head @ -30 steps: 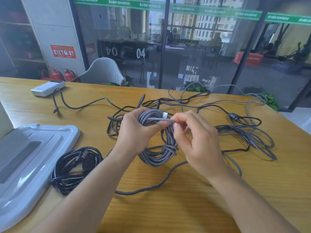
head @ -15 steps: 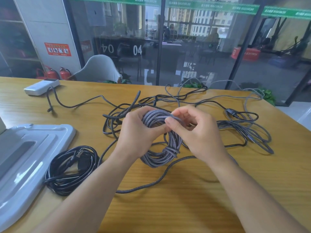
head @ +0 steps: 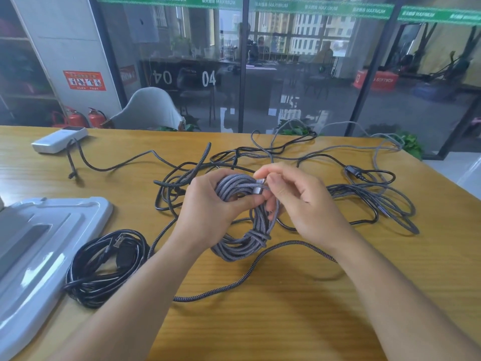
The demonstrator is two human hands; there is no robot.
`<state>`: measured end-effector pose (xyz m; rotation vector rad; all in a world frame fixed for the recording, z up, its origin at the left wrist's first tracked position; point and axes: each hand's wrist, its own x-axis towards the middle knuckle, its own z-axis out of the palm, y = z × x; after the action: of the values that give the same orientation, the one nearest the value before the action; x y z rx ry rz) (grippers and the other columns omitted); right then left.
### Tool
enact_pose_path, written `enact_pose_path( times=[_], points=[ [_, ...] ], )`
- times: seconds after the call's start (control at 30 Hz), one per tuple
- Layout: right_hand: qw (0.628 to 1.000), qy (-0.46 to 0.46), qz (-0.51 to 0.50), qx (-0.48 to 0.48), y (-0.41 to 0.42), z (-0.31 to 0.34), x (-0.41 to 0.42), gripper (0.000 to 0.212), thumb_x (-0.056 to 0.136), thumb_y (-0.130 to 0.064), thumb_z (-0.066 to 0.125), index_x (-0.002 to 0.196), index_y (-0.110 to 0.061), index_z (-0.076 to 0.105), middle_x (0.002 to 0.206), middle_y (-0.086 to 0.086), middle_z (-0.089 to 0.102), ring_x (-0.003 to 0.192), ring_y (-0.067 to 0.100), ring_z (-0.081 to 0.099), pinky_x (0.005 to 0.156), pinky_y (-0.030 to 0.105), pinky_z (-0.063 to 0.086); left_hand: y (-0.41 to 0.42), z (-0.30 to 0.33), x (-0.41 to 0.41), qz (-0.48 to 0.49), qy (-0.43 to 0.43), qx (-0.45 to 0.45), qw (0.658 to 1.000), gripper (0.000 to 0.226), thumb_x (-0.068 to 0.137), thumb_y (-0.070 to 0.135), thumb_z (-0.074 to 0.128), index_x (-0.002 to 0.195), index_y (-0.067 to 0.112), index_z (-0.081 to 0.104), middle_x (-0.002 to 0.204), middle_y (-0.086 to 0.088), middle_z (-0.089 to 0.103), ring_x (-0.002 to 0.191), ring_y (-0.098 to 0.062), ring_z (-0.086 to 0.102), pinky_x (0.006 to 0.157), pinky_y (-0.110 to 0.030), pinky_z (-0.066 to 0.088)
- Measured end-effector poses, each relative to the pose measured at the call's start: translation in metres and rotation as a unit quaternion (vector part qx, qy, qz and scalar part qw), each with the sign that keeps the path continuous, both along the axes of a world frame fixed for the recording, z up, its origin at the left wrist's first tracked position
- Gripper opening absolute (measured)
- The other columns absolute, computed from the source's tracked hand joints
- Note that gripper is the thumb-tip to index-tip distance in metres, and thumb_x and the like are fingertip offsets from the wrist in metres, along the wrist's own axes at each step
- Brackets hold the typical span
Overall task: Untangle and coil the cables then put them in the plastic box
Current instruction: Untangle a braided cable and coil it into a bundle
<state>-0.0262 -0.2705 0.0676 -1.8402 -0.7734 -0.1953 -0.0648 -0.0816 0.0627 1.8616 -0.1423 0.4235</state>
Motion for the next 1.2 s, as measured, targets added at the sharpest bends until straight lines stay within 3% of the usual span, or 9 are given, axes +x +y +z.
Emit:
enact_pose_path(
  times=[0.33, 0.43, 0.5, 0.63, 0.73, 0.83, 0.97, 1.1, 1.2],
  points=[
    [0.994, 0.032, -0.009, -0.103, -0.011, 0.003, 0.008, 0.045, 0.108, -0.034, 0.054, 0.07, -0.013, 0.062, 0.063, 0.01, 0.063, 0.058, 0.026, 0.063, 0.06, 0.044, 0.055, 0.0, -0.002, 0.0, -0.035, 0.017, 0.033, 0.999, 0.028, 0.071, 0.043, 0.093, 0.092, 0.034, 0.077, 0.082, -0.004, 0.076, 0.076, -0.034, 0.069, 0.072, -0.053, 0.058],
    [0.998, 0.024, -0.053, -0.015, -0.008, -0.001, 0.009, 0.044, 0.11, -0.026, 0.052, 0.072, -0.009, 0.067, 0.06, 0.009, 0.063, 0.056, 0.023, 0.061, 0.056, 0.035, 0.052, 0.004, 0.0, 0.001, -0.026, 0.014, -0.061, 0.998, 0.028, 0.078, 0.038, 0.087, 0.098, 0.021, 0.077, 0.064, 0.009, 0.065, 0.049, -0.014, 0.053, 0.05, -0.029, 0.043],
    [0.991, 0.083, -0.066, 0.077, -0.003, -0.003, 0.009, 0.04, 0.109, -0.021, 0.053, 0.078, -0.003, 0.071, 0.062, 0.012, 0.064, 0.056, 0.021, 0.06, 0.056, 0.03, 0.052, 0.01, 0.0, 0.004, -0.018, 0.033, -0.147, 0.988, 0.027, 0.085, 0.041, 0.08, 0.098, 0.017, 0.076, 0.058, 0.004, 0.045, 0.047, -0.018, 0.03, 0.051, -0.035, 0.023],
    [0.953, 0.214, -0.088, 0.197, 0.011, -0.007, 0.007, 0.036, 0.107, -0.023, 0.057, 0.08, -0.003, 0.068, 0.058, 0.005, 0.057, 0.052, 0.018, 0.056, 0.053, 0.029, 0.053, 0.012, 0.001, 0.004, -0.026, 0.045, -0.213, 0.976, 0.027, 0.097, 0.041, 0.069, 0.101, 0.015, 0.075, 0.061, 0.004, 0.035, 0.05, -0.017, 0.024, 0.046, -0.029, 0.026],
    [0.949, 0.244, -0.08, 0.184, 0.013, -0.009, 0.007, 0.03, 0.106, -0.028, 0.058, 0.087, -0.007, 0.066, 0.061, 0.0, 0.055, 0.055, 0.016, 0.056, 0.055, 0.032, 0.056, 0.012, -0.002, 0.005, -0.02, 0.05, -0.234, 0.971, 0.026, 0.099, 0.039, 0.067, 0.103, 0.015, 0.074, 0.063, 0.004, 0.036, 0.051, -0.015, 0.025, 0.044, -0.026, 0.029],
    [0.984, 0.071, -0.145, 0.078, 0.008, -0.015, 0.008, 0.01, 0.107, -0.026, 0.058, 0.103, -0.019, 0.065, 0.059, -0.003, 0.058, 0.053, 0.016, 0.059, 0.057, 0.034, 0.054, 0.01, -0.006, 0.006, -0.006, 0.053, -0.228, 0.972, 0.027, 0.099, 0.038, 0.067, 0.106, 0.014, 0.075, 0.063, 0.003, 0.039, 0.05, -0.015, 0.028, 0.045, -0.027, 0.031],
    [0.952, -0.201, -0.222, -0.068, 0.008, -0.021, 0.005, 0.025, 0.112, -0.026, 0.048, 0.112, -0.024, 0.073, 0.06, -0.013, 0.06, 0.058, 0.006, 0.063, 0.056, 0.031, 0.05, 0.005, -0.005, 0.005, -0.007, 0.048, -0.23, 0.972, 0.025, 0.1, 0.038, 0.066, 0.107, 0.015, 0.075, 0.063, 0.004, 0.039, 0.049, -0.015, 0.028, 0.045, -0.027, 0.031],
    [0.972, -0.156, -0.156, -0.086, 0.011, -0.019, 0.0, 0.031, 0.111, -0.03, 0.045, 0.132, -0.023, 0.066, 0.055, -0.013, 0.049, 0.053, 0.01, 0.052, 0.053, 0.02, 0.034, 0.004, -0.002, 0.003, -0.02, 0.046, -0.238, 0.97, 0.026, 0.1, 0.042, 0.065, 0.099, 0.017, 0.074, 0.07, -0.003, 0.035, 0.052, -0.016, 0.027, 0.046, -0.027, 0.031],
    [0.985, -0.108, -0.108, -0.086, 0.014, -0.017, -0.003, 0.03, 0.11, -0.04, 0.048, 0.131, -0.028, 0.065, 0.071, -0.01, 0.067, 0.061, 0.013, 0.061, 0.058, 0.026, 0.043, 0.002, -0.001, 0.001, -0.057, 0.059, -0.23, 0.97, 0.045, 0.104, 0.051, 0.052, 0.091, 0.01, 0.064, 0.072, -0.007, 0.039, 0.052, -0.017, 0.031, 0.051, -0.031, 0.034]
  ],
)
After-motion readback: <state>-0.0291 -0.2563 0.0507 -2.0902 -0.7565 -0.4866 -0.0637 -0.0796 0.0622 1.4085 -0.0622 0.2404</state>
